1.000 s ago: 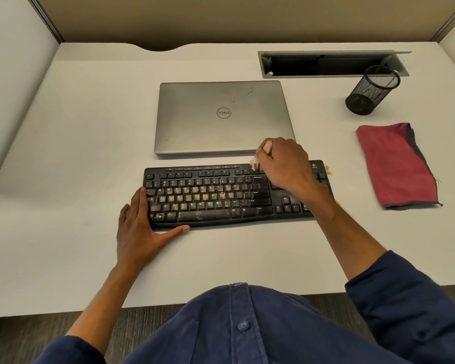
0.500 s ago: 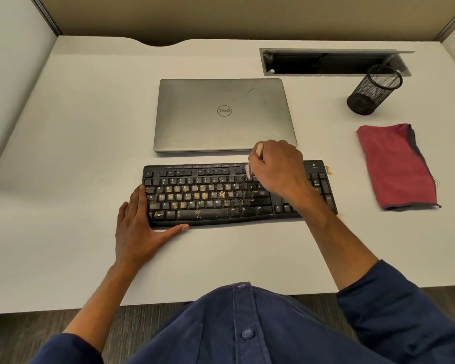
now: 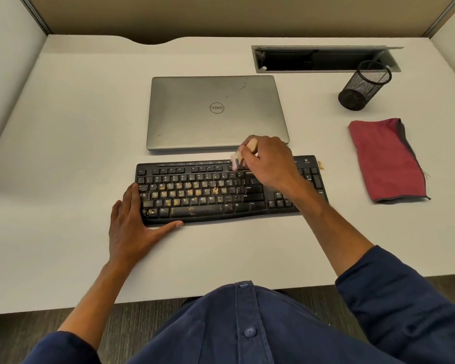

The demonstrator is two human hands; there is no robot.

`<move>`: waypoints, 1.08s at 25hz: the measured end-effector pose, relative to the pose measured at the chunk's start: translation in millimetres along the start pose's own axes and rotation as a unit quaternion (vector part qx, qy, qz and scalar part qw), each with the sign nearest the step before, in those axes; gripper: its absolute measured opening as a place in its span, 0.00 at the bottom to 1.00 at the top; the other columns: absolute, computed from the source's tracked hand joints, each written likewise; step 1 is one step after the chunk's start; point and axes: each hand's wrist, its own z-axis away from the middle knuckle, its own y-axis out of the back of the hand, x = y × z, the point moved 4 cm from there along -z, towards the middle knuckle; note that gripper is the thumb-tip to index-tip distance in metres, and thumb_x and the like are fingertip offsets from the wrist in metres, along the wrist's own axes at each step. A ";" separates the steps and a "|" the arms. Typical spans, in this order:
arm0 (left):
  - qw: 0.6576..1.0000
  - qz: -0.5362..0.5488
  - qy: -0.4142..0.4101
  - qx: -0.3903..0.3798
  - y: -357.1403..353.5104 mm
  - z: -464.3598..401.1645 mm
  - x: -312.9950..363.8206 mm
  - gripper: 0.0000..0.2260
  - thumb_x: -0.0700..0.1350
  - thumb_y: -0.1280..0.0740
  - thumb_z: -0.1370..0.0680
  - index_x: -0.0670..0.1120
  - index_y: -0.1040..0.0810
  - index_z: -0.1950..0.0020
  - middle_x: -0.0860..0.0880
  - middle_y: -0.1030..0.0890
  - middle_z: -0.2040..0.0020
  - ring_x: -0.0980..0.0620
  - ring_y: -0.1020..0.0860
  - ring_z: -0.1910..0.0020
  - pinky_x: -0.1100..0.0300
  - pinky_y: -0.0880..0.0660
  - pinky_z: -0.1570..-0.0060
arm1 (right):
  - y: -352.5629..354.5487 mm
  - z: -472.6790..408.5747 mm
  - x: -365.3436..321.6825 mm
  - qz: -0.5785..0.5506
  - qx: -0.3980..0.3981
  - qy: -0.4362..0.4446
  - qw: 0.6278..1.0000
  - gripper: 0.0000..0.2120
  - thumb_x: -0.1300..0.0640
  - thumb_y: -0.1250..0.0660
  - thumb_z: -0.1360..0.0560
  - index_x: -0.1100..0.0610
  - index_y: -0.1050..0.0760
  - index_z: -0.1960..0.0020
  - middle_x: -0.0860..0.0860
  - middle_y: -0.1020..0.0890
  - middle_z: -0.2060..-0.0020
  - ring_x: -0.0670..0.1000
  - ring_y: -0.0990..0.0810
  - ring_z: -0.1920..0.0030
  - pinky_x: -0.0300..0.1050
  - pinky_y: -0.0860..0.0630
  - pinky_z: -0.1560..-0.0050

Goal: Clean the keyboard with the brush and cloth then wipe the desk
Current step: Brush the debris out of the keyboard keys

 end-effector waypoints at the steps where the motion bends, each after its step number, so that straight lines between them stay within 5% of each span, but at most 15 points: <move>1: 1.000 -0.001 0.000 0.000 -0.1 0.1 0.0 0.57 0.79 0.37 0.38 0.46 0.46 0.20 0.47 0.38 0.21 0.43 0.37 0.26 0.43 0.38 0.26 | -0.7 -0.2 2.2 -0.007 -0.004 -0.006 1.000 0.12 0.53 0.39 0.19 0.54 0.18 0.53 0.48 0.16 0.67 0.49 0.16 0.63 0.46 0.21 0.55; 4: 1.000 -0.002 0.007 0.002 0.0 1.3 -0.3 0.57 0.79 0.37 0.38 0.46 0.47 0.19 0.46 0.39 0.21 0.43 0.38 0.25 0.43 0.39 0.26 | -4.0 1.0 3.2 0.002 -0.035 -0.013 0.999 0.12 0.55 0.38 0.21 0.55 0.17 0.56 0.49 0.16 0.69 0.50 0.16 0.63 0.49 0.20 0.56; 8: 1.000 -0.003 0.003 0.002 -0.2 0.1 0.1 0.57 0.79 0.37 0.38 0.46 0.46 0.19 0.46 0.39 0.21 0.43 0.37 0.26 0.42 0.39 0.26 | 0.6 1.4 -4.3 0.020 0.025 -0.007 0.999 0.14 0.54 0.40 0.20 0.55 0.19 0.57 0.46 0.19 0.71 0.49 0.20 0.66 0.42 0.25 0.63; 13: 1.000 0.000 -0.002 0.006 -0.7 0.6 0.2 0.57 0.78 0.37 0.38 0.46 0.46 0.20 0.46 0.38 0.21 0.42 0.37 0.26 0.42 0.38 0.26 | -4.4 10.6 -4.3 0.035 -0.114 -0.004 0.993 0.14 0.55 0.39 0.22 0.61 0.18 0.57 0.53 0.15 0.68 0.55 0.16 0.63 0.51 0.19 0.57; 18: 1.000 -0.003 0.003 0.003 -1.8 -0.4 -3.2 0.57 0.79 0.37 0.39 0.46 0.46 0.20 0.47 0.38 0.21 0.43 0.37 0.26 0.42 0.38 0.26 | -3.9 1.3 -10.2 -0.021 0.006 -0.013 1.000 0.13 0.53 0.40 0.19 0.54 0.18 0.55 0.48 0.16 0.68 0.50 0.17 0.64 0.48 0.20 0.58; 24: 1.000 -0.001 0.003 0.003 -1.6 -0.8 -2.6 0.57 0.79 0.37 0.39 0.46 0.46 0.20 0.48 0.39 0.21 0.43 0.37 0.26 0.44 0.40 0.25 | -14.2 9.4 -14.0 -0.013 -0.108 -0.026 0.994 0.14 0.56 0.38 0.22 0.60 0.18 0.60 0.51 0.16 0.71 0.53 0.16 0.65 0.51 0.18 0.57; 27: 1.000 0.000 0.007 0.000 -1.8 -0.6 -2.5 0.58 0.80 0.37 0.39 0.46 0.46 0.20 0.48 0.39 0.21 0.44 0.38 0.25 0.45 0.42 0.24 | -6.1 6.3 -25.1 -0.039 -0.016 -0.002 0.999 0.13 0.55 0.38 0.20 0.57 0.18 0.57 0.49 0.16 0.70 0.48 0.18 0.70 0.44 0.21 0.67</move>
